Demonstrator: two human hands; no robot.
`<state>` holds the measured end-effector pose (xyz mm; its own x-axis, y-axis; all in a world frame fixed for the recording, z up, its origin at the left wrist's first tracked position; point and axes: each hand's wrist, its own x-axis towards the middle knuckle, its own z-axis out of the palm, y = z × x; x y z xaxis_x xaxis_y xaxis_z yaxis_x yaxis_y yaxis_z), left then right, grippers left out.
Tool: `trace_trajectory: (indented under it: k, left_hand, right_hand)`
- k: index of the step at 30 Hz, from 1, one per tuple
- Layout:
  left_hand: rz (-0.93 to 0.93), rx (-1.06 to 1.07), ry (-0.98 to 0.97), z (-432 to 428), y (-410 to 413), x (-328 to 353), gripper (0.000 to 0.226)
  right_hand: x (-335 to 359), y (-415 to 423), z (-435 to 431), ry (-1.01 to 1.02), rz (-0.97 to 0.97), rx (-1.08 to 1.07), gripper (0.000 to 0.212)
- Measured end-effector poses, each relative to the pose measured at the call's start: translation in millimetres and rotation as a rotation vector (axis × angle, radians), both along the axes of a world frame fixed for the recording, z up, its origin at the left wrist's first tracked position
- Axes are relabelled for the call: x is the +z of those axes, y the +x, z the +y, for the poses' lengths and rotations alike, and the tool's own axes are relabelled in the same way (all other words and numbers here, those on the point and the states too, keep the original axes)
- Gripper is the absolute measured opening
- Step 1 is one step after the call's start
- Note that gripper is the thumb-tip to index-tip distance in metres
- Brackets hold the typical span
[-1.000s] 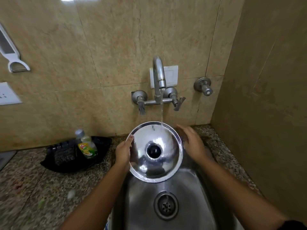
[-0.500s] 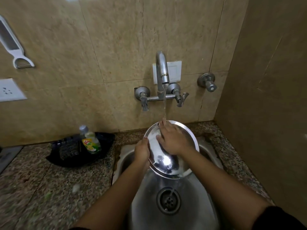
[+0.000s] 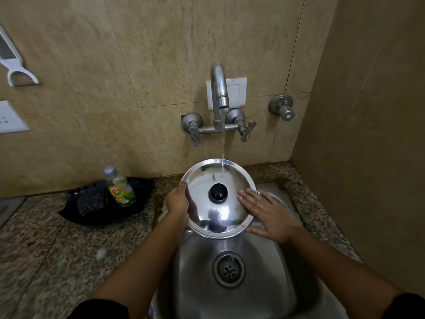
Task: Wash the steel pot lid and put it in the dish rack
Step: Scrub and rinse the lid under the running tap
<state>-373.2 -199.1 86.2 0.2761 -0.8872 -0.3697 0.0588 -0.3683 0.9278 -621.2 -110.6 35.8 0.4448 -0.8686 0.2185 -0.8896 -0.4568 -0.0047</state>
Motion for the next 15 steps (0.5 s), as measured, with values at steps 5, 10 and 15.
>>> trace_trajectory:
  k: [5, 10, 15]
  left_hand:
    - [0.08, -0.095, 0.259, -8, 13, -21, 0.044]
    - [0.289, -0.351, 0.348, 19, 17, -2, 0.034]
    - [0.613, -0.397, 0.235, 19, 15, -1, 0.064]
  right_hand:
    - [19, 2, -19, -0.21, -0.077, 0.091, 0.063]
    - [71, 32, -23, -0.279, -0.488, 0.043, 0.017]
    - [86, 46, -62, 0.158, -0.991, -0.288, 0.037]
